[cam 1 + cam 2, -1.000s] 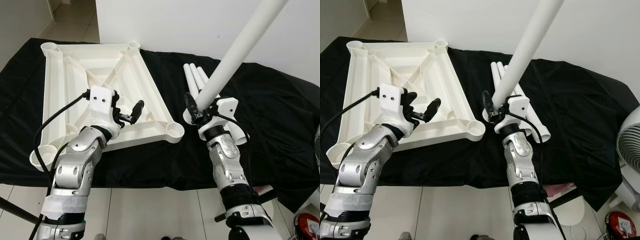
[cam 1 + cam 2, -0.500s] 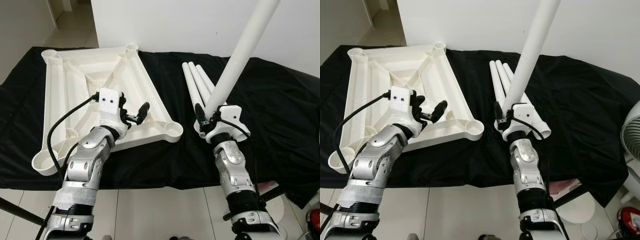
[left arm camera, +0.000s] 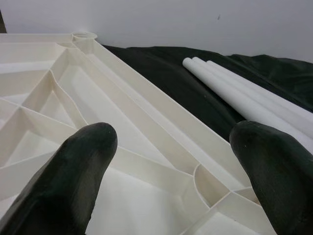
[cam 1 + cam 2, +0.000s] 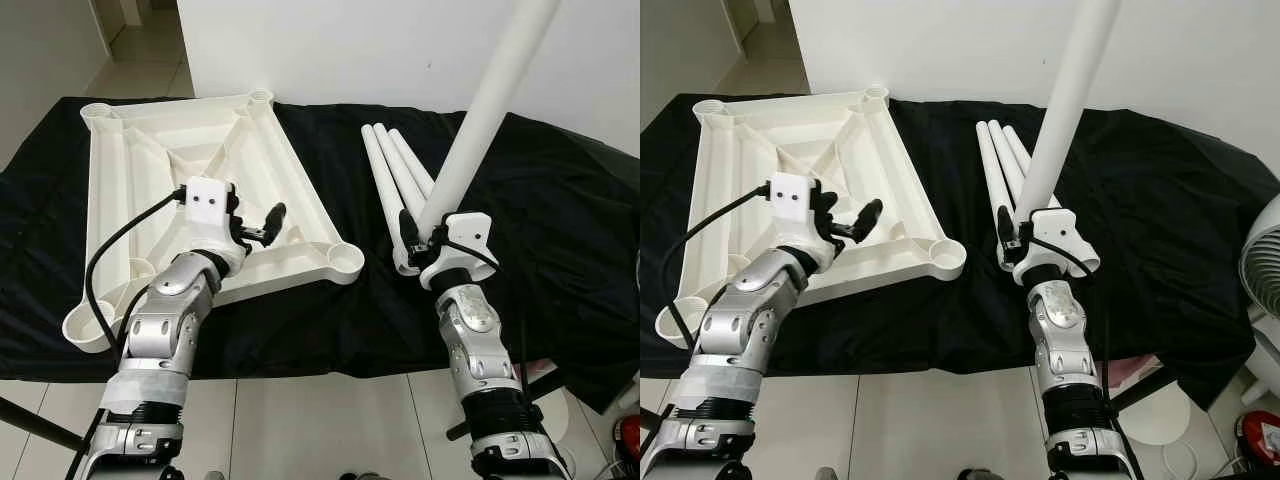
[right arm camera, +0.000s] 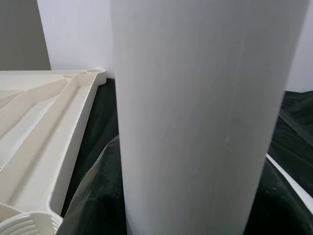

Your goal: Building children table

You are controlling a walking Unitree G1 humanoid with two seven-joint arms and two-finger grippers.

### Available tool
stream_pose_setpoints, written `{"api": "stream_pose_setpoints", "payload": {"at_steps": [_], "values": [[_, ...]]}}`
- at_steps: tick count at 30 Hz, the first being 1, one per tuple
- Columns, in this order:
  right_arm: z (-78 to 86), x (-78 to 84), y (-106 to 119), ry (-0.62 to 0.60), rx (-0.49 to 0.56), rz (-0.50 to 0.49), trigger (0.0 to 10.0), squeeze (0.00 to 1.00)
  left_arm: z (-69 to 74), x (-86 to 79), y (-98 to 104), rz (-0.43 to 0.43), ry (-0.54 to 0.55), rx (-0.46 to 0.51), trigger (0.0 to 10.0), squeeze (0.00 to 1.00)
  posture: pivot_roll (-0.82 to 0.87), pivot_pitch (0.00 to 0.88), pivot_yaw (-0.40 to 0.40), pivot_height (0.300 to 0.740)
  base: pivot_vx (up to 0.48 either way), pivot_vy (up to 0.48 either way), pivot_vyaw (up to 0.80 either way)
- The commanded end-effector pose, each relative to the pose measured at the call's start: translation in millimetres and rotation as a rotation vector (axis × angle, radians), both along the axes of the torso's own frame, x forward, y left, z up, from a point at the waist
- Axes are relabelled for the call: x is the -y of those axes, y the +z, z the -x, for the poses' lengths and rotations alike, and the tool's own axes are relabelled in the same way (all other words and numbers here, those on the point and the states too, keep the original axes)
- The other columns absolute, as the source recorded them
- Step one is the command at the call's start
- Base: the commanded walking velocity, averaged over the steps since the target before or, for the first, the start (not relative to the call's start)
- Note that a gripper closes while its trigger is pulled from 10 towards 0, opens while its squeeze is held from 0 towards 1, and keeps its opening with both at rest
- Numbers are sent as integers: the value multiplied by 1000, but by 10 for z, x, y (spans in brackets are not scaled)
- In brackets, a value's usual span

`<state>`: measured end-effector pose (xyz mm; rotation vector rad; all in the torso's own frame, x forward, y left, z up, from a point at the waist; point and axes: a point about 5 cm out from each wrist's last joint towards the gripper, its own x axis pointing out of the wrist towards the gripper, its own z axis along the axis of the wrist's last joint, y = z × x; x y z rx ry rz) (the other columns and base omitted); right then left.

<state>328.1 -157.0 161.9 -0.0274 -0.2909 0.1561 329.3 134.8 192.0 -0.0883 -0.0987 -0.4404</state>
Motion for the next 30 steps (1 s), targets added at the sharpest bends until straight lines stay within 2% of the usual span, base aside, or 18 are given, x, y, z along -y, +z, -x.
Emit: {"api": "stream_pose_setpoints", "payload": {"at_steps": [1,13,30], "values": [[-12,-12,59,13,13,19,10000,0,11,-46,-30,1,43,-1,10000,0,52,29,-49,740,240,0,0],[-81,-42,131,45,13,53,10000,0,20,-105,-4,18,83,23,10000,0,73,10,-80,740,260,0,0],[-90,-49,114,53,4,77,10000,0,32,-122,-9,24,95,27,10000,0,75,13,-83,740,255,0,0]]}}
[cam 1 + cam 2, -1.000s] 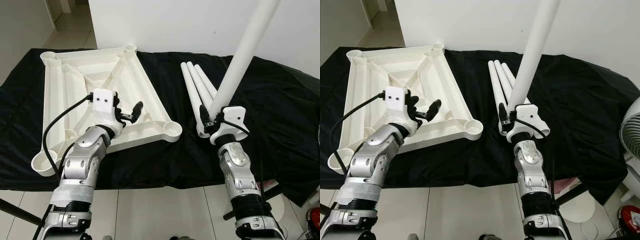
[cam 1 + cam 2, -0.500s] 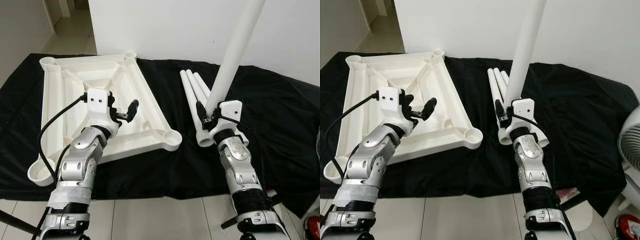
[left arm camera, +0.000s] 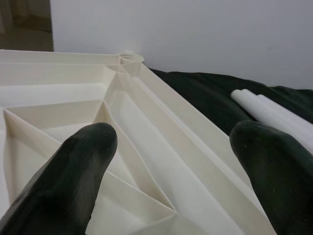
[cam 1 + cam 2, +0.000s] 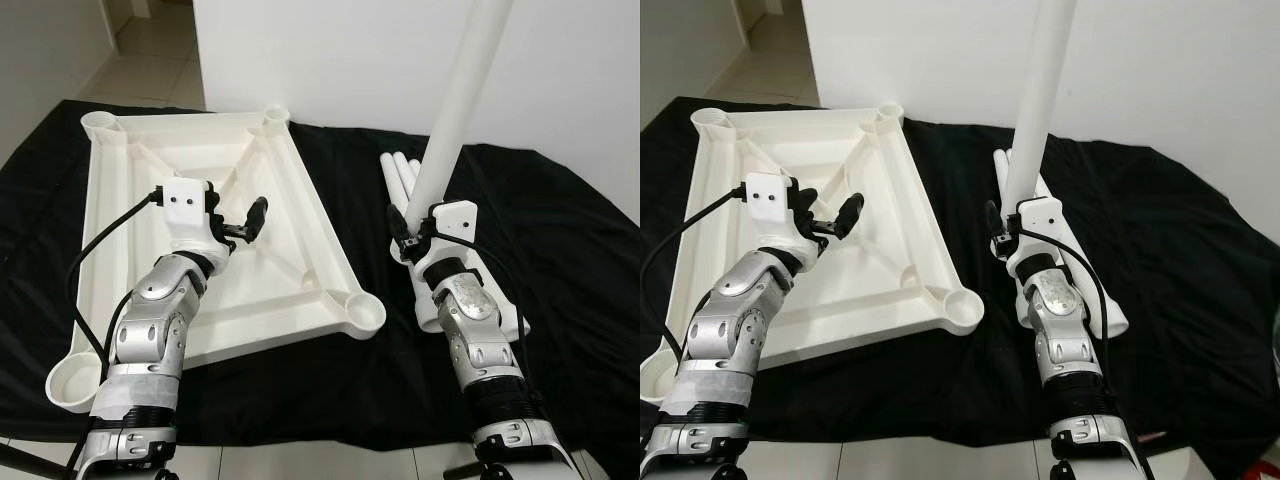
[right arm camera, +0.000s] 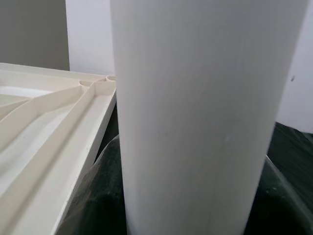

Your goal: Building children table

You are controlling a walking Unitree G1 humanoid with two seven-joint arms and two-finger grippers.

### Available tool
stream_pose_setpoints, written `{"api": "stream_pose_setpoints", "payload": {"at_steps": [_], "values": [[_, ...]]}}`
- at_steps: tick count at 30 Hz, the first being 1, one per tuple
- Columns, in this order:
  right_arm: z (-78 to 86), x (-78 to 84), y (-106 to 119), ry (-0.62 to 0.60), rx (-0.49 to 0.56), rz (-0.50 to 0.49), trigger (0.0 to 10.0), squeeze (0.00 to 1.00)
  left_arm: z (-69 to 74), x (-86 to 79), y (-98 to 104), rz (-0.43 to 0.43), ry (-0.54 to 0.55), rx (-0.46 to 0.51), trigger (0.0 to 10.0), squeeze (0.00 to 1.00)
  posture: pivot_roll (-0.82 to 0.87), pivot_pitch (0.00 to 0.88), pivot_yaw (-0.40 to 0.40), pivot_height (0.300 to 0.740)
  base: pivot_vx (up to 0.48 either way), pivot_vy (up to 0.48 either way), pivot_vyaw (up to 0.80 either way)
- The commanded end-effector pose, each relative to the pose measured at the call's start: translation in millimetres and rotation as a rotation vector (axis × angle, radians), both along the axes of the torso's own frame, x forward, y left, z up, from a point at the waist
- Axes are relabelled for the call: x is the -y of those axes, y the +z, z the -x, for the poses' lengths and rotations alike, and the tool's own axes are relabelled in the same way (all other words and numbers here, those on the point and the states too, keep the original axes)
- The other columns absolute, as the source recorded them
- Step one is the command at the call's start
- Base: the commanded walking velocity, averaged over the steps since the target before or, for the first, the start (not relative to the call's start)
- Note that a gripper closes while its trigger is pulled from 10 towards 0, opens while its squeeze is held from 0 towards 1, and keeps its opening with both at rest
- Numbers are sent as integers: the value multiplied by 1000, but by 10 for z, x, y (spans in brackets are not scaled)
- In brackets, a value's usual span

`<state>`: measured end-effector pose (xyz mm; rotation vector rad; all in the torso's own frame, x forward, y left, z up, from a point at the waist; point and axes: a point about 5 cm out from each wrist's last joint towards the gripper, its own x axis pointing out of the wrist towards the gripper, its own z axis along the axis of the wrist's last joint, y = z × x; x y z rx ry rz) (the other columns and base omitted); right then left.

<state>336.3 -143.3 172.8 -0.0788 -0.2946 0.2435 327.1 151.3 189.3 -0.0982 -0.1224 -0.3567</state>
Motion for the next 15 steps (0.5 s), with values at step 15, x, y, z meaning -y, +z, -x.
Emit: {"api": "stream_pose_setpoints", "payload": {"at_steps": [15], "values": [[-16,88,-15,-23,-13,28,10000,0,28,48,3,4,21,8,10000,0,78,23,-85,740,0,0,0]]}}
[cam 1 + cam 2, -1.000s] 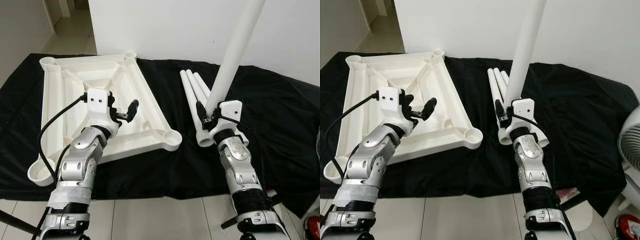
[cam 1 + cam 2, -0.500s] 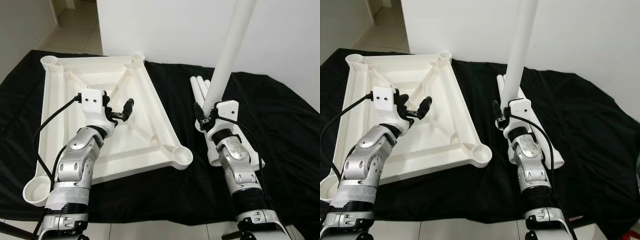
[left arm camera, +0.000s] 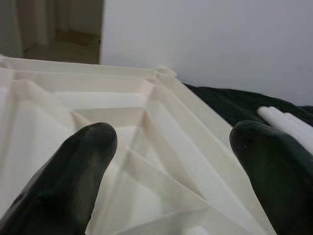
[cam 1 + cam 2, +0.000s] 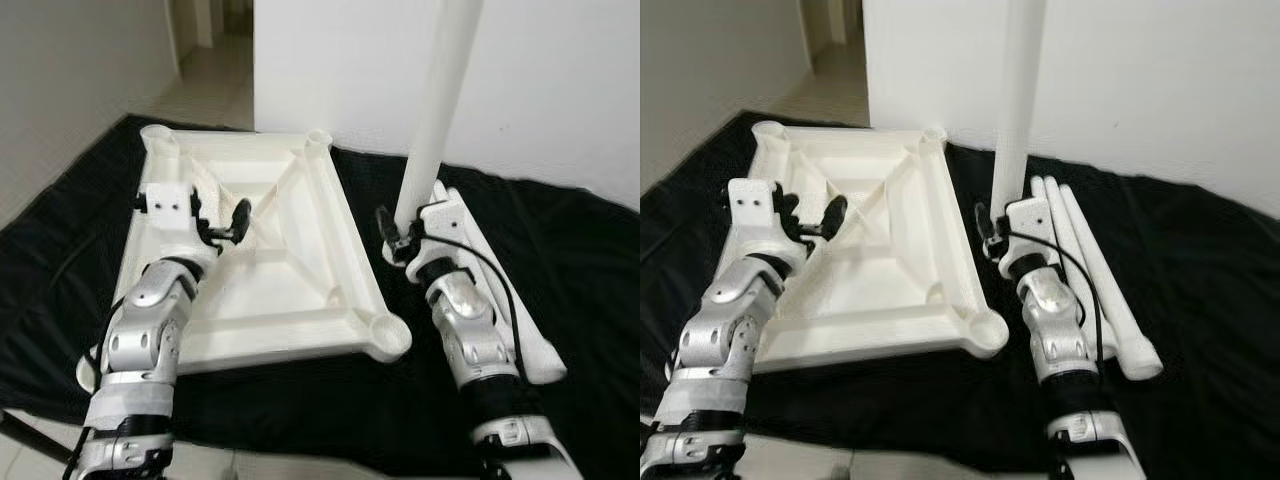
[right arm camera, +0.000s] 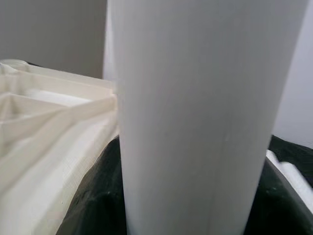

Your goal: Building children table

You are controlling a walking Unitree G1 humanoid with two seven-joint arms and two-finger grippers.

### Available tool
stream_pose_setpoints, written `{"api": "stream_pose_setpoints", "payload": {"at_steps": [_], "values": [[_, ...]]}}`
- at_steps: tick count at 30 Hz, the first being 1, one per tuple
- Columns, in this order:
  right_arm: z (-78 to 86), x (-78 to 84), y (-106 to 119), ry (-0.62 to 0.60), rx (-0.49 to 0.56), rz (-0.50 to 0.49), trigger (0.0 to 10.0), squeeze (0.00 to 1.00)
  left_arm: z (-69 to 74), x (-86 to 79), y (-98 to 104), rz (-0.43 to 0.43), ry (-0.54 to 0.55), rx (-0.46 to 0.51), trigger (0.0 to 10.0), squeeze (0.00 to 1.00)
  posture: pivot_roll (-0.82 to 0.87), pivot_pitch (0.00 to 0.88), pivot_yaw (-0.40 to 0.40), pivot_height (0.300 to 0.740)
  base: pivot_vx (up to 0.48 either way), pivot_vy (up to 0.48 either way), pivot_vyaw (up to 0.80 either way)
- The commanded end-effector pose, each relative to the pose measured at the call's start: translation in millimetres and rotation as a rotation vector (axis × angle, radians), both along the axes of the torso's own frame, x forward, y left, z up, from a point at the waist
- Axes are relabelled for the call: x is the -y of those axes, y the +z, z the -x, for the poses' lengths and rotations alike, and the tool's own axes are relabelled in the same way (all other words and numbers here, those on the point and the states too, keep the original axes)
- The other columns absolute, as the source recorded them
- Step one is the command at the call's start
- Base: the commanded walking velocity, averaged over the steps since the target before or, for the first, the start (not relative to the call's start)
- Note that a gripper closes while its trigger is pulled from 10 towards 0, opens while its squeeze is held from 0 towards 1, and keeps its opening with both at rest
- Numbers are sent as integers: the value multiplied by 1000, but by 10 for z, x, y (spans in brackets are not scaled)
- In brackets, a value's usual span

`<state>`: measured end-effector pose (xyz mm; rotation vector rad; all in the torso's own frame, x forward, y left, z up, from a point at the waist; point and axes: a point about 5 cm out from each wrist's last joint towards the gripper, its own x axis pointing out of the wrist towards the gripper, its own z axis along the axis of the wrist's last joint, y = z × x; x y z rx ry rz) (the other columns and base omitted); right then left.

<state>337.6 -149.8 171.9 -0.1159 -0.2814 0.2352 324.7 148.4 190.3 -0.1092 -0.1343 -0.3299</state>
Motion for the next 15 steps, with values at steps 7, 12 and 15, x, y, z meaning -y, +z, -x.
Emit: {"api": "stream_pose_setpoints", "payload": {"at_steps": [7,12,15], "values": [[2,22,-15,-8,-8,-6,10000,0,14,33,-22,-8,-17,-11,10000,0,77,28,-84,740,0,0,0],[20,30,-48,-10,-20,0,10000,0,50,67,-61,-23,-57,-34,10000,0,77,40,-80,740,0,0,0],[36,35,-75,-11,-29,4,10000,0,79,99,-82,-42,-88,-39,10000,0,77,40,-80,740,0,0,0]]}}
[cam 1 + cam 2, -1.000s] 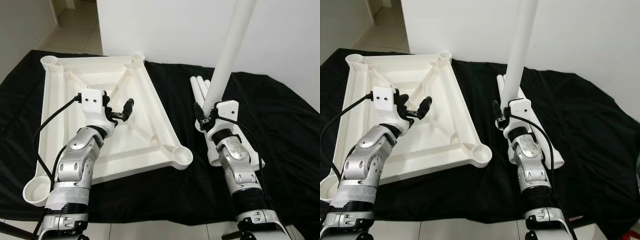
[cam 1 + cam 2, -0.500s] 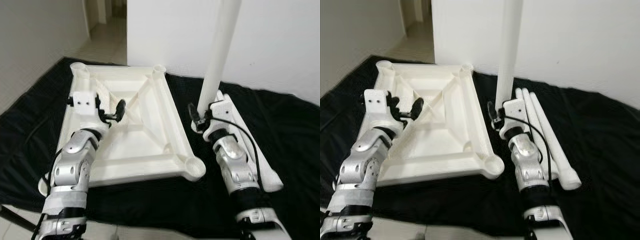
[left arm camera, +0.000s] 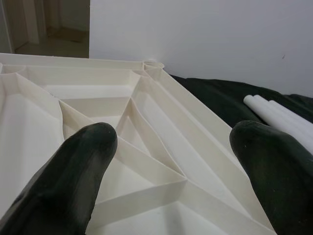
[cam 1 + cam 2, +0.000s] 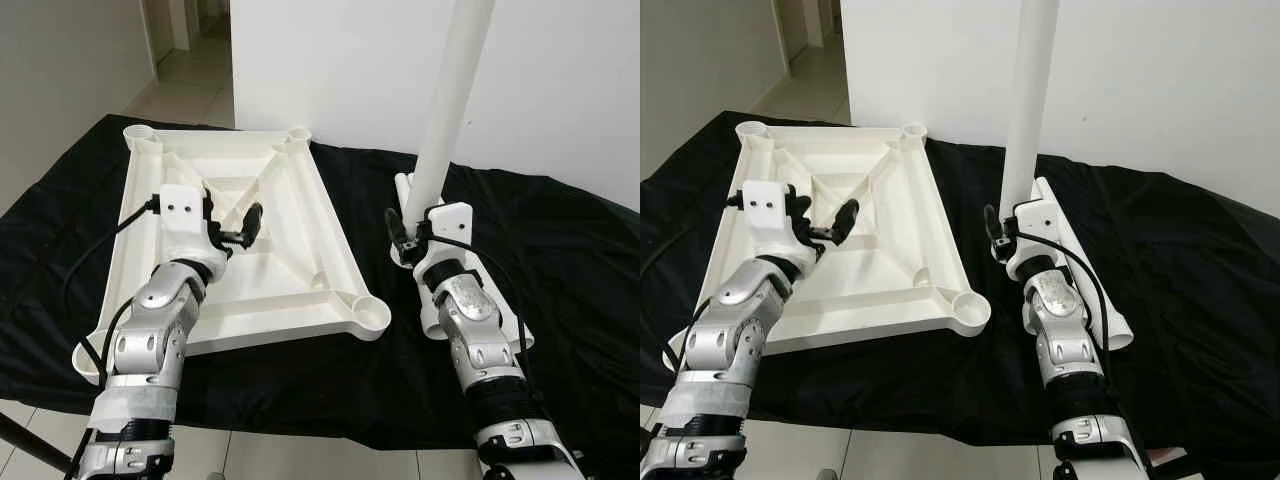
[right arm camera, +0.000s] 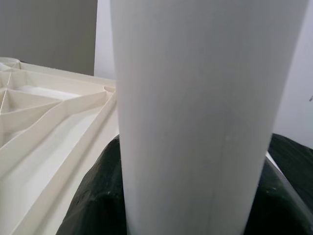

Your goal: Building children table

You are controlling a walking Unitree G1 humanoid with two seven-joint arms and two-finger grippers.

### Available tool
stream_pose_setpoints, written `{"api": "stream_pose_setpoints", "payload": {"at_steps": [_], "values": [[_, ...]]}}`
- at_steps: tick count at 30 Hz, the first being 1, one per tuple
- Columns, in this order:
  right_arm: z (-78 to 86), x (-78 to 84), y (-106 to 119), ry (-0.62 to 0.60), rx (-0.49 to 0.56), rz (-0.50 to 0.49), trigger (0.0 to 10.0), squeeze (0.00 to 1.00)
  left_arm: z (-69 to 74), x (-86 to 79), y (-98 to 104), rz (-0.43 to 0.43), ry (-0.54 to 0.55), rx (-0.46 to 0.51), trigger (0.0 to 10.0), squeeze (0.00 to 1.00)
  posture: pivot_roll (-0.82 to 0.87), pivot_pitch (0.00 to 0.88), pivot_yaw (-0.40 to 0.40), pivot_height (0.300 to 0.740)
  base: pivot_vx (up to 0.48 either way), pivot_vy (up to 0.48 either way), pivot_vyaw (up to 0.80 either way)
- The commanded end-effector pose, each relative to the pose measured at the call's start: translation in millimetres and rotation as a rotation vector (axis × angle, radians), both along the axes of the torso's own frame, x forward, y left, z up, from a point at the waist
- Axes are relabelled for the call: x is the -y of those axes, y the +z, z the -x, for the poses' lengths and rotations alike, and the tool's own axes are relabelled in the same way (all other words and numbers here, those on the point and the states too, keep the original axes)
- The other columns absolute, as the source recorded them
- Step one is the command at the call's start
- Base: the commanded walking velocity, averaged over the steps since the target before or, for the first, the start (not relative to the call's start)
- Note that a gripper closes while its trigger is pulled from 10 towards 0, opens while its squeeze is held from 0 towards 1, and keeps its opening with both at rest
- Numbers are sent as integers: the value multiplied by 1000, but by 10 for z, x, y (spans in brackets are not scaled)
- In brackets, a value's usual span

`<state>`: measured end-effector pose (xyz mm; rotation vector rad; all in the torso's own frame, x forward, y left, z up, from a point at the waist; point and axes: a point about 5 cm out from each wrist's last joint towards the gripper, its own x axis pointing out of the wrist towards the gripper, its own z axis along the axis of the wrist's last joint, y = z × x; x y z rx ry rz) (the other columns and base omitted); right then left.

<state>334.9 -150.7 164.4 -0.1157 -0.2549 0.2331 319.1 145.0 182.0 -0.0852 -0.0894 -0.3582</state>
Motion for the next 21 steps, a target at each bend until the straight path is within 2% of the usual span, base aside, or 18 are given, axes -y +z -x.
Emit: {"api": "stream_pose_setpoints", "payload": {"at_steps": [1,5,13,17,18,20,21], "values": [[16,25,-13,-7,-7,4,10000,0,39,84,-10,-18,-80,-5,10000,0,76,47,-75,740,0,0,0],[33,18,-40,-6,-16,7,10000,0,72,123,-33,-30,-120,-17,10000,0,75,56,-68,740,0,0,0],[45,11,-47,-7,-18,3,10000,0,72,123,-31,-32,-121,-23,10000,0,74,61,-66,740,0,0,0],[86,-9,-51,28,-13,-2,10000,0,197,198,-78,-86,-261,-48,10000,0,73,64,-64,740,0,0,0],[86,-9,-51,28,-13,-2,10000,0,197,198,-78,-86,-261,-48,10000,0,73,64,-64,740,0,0,0],[100,-23,-59,48,-17,0,10000,0,328,287,-181,-175,-396,-78,10000,0,74,66,-67,740,0,0,0],[100,-23,-59,48,-17,0,10000,0,328,287,-181,-175,-396,-78,10000,0,74,66,-67,740,0,0,0]]}}
